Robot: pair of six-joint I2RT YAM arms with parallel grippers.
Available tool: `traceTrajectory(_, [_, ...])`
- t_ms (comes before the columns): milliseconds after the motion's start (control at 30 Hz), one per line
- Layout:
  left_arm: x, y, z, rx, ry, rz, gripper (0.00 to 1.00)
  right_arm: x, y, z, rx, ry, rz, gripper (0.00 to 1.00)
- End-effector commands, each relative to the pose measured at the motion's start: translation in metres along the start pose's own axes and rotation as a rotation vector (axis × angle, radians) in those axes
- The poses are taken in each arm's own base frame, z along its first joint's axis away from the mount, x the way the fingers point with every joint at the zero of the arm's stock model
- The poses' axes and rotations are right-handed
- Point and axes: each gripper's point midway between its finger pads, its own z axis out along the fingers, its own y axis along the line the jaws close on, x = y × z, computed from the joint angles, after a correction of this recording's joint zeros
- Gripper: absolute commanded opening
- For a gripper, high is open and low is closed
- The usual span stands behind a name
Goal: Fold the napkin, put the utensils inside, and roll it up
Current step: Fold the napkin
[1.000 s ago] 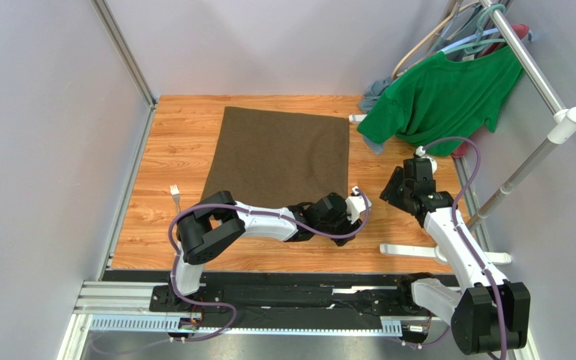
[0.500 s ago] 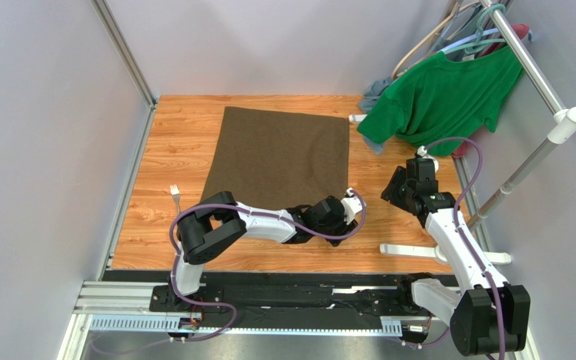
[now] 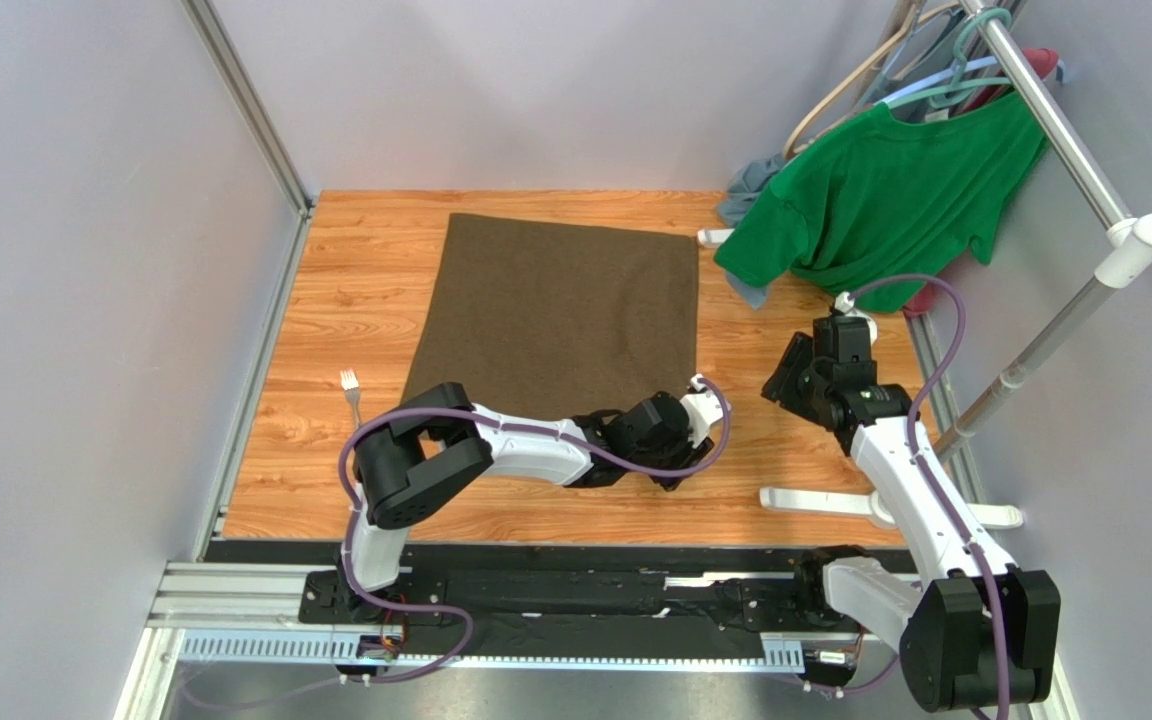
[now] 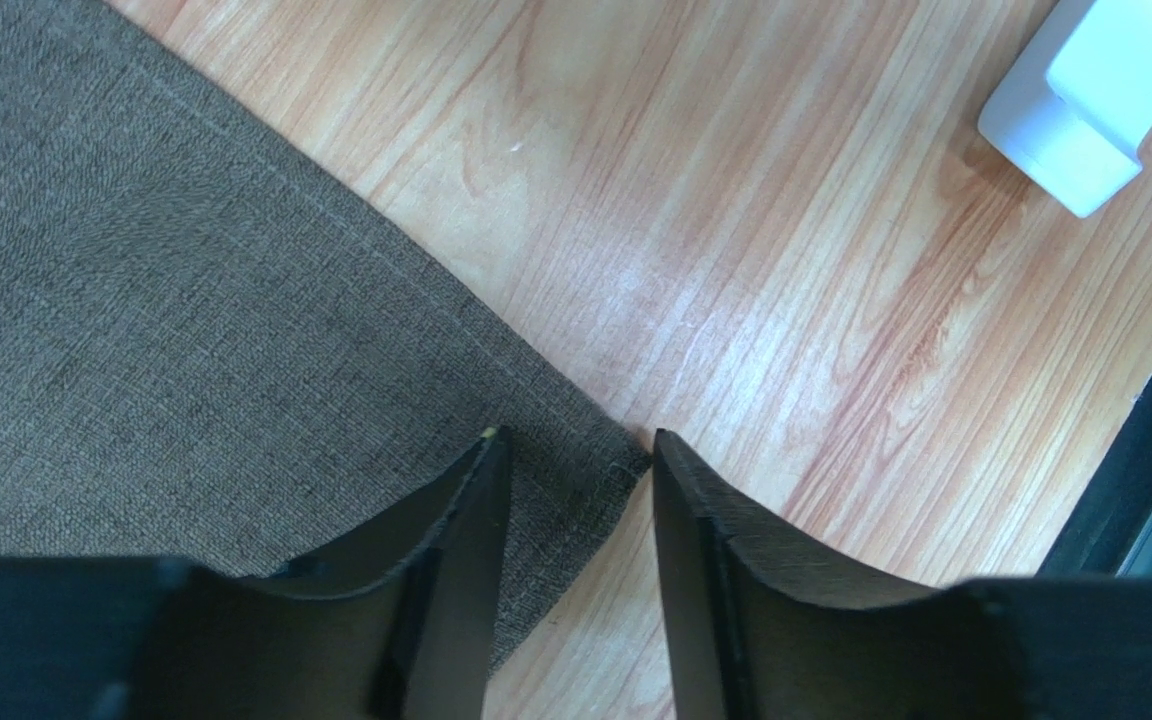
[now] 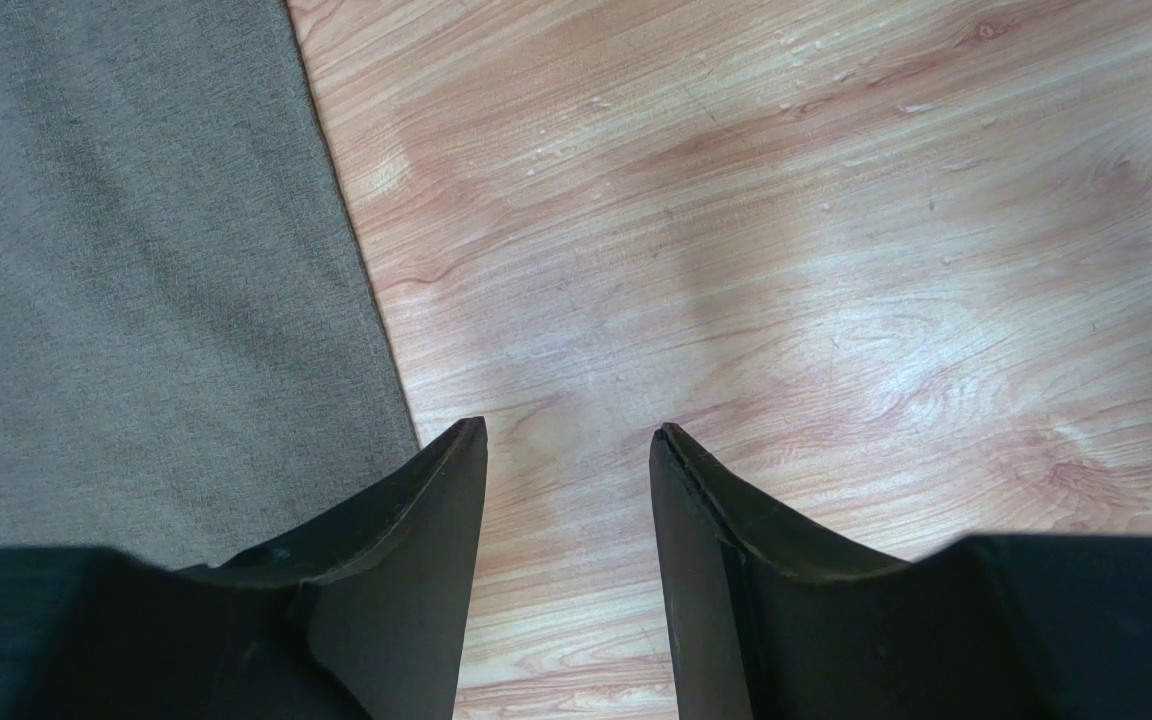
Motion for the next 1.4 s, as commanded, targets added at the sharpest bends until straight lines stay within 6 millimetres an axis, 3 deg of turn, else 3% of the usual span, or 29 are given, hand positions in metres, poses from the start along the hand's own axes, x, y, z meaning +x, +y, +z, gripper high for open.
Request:
traceTrajectory(0, [0.013,0.000,-0.004,-0.027,0.057,-0.050,0.45,-0.008,0.003,-0.003,-0.016,-0.028,-0.010,0.49])
traceTrajectory(100, [0.020,0.000,-0.005,-0.041,0.088,-0.084,0.38,-0.008,0.003,-0.002,-0.015,-0.029,-0.010,0.49])
traceTrajectory(200, [0.024,0.000,-0.005,-0.039,0.101,-0.096,0.37,-0.008,0.002,-0.001,-0.011,-0.025,-0.012,0.49])
traceTrajectory(333, [0.019,-0.007,-0.007,-0.012,0.097,-0.093,0.20,-0.008,0.002,0.000,-0.010,-0.024,-0.013,0.49])
traceTrajectory(500, [-0.005,-0.036,-0.019,0.126,0.061,-0.142,0.00,-0.014,0.003,-0.001,-0.005,-0.041,-0.016,0.49])
traceTrajectory(633, [-0.028,-0.057,-0.036,0.221,0.027,-0.206,0.00,-0.020,0.005,-0.003,-0.007,-0.050,-0.016,0.49])
traceTrajectory(733, [-0.037,-0.055,-0.047,0.208,0.017,-0.224,0.00,-0.022,0.006,-0.005,-0.010,-0.054,-0.013,0.49])
traceTrajectory(867, [-0.049,-0.027,-0.062,0.148,0.021,-0.230,0.00,-0.022,0.006,-0.008,-0.019,-0.059,-0.014,0.49])
traceTrajectory(967, [-0.054,0.018,-0.075,0.078,0.051,-0.256,0.00,-0.023,0.007,-0.011,-0.025,-0.068,-0.015,0.49])
traceTrajectory(1000, [-0.055,0.044,-0.080,0.035,0.070,-0.258,0.00,-0.022,0.007,-0.011,-0.026,-0.068,-0.018,0.49])
traceTrajectory(1200, [-0.071,0.120,-0.098,-0.067,0.118,-0.224,0.00,-0.023,0.012,-0.010,-0.046,-0.062,-0.020,0.49])
traceTrajectory(1233, [-0.062,0.140,-0.094,-0.092,0.159,-0.239,0.00,-0.025,0.013,-0.010,-0.048,-0.062,-0.020,0.49])
traceTrajectory(1300, [-0.070,0.159,-0.096,-0.108,0.189,-0.213,0.00,-0.027,0.017,-0.009,-0.058,-0.055,-0.022,0.49])
traceTrajectory(1367, [-0.060,0.187,-0.090,-0.135,0.236,-0.234,0.00,-0.028,0.019,-0.008,-0.062,-0.041,-0.023,0.49])
